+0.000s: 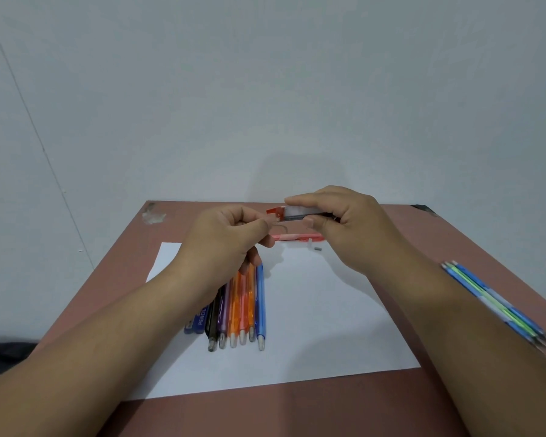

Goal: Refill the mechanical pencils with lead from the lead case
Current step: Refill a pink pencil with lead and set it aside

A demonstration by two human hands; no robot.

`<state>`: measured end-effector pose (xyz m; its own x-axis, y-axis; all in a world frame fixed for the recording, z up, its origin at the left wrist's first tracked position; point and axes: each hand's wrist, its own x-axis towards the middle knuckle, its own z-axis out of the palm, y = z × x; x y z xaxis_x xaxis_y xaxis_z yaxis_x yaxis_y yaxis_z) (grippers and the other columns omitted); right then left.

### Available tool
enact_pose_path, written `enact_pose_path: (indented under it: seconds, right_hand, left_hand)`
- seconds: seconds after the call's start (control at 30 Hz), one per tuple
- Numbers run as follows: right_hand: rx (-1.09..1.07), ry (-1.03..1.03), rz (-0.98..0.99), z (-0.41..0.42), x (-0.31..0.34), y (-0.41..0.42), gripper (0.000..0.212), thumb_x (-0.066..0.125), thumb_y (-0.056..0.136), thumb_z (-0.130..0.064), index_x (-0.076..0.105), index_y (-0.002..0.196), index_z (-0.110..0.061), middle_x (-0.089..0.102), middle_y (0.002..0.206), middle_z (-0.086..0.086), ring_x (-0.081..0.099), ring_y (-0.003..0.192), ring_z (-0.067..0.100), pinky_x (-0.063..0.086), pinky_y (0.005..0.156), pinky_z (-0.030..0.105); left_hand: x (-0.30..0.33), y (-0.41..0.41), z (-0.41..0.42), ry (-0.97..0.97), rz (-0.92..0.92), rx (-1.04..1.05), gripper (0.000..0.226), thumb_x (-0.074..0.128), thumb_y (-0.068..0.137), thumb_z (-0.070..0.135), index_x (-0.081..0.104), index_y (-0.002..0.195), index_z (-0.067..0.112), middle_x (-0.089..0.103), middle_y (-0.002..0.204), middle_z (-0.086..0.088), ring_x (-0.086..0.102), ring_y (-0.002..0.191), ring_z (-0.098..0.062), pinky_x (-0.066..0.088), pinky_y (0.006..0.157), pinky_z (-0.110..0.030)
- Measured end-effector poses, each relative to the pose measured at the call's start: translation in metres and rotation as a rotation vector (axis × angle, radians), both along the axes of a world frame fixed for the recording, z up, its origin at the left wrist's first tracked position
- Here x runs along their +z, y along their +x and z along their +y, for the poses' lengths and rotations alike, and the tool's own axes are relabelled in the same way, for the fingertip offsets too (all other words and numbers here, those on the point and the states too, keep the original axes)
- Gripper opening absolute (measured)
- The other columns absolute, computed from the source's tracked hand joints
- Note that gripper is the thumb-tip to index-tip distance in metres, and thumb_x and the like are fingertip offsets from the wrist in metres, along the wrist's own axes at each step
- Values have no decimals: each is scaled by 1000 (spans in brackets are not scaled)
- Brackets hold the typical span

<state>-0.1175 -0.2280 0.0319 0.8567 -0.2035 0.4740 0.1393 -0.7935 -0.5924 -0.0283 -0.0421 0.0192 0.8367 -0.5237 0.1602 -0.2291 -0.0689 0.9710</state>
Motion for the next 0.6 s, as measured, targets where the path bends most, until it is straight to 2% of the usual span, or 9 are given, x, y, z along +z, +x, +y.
enact_pose_path:
  seconds: [0.13,0.27,0.43,0.6]
  right_hand:
    - [11,118,23,0,0,-1,43,64,98,-7,70,110,-48,66,102,-19,59,93,-5,45,73,5]
    - [11,199,32,0,1,-2,46,62,98,-7,70,104,-52,67,111,-20,59,99,-10,47,69,3]
    - [-32,157,55,-7,0,-2,42,64,97,-10,71,109,-50,68,111,-25,59,104,-11,44,82,5]
    - [-55,159,47,-12,2,-3,39,64,97,-10,73,115,-43,69,114,-21,60,108,-7,46,91,12]
  left_hand:
    - [2,3,2,0,-9,13,13,64,96,18,72,90,10,76,82,-3,56,52,-13,46,47,-23]
    - [3,7,3,-15,8,25,13,62,96,16,70,91,8,75,83,-6,56,54,-18,45,47,-27]
    - [5,11,5,-10,8,51,15,61,97,16,68,90,6,75,82,-7,56,53,-16,46,46,-25]
    - [10,17,9,-6,-20,103,14,59,97,14,69,91,6,76,82,-7,57,53,-16,49,49,-28]
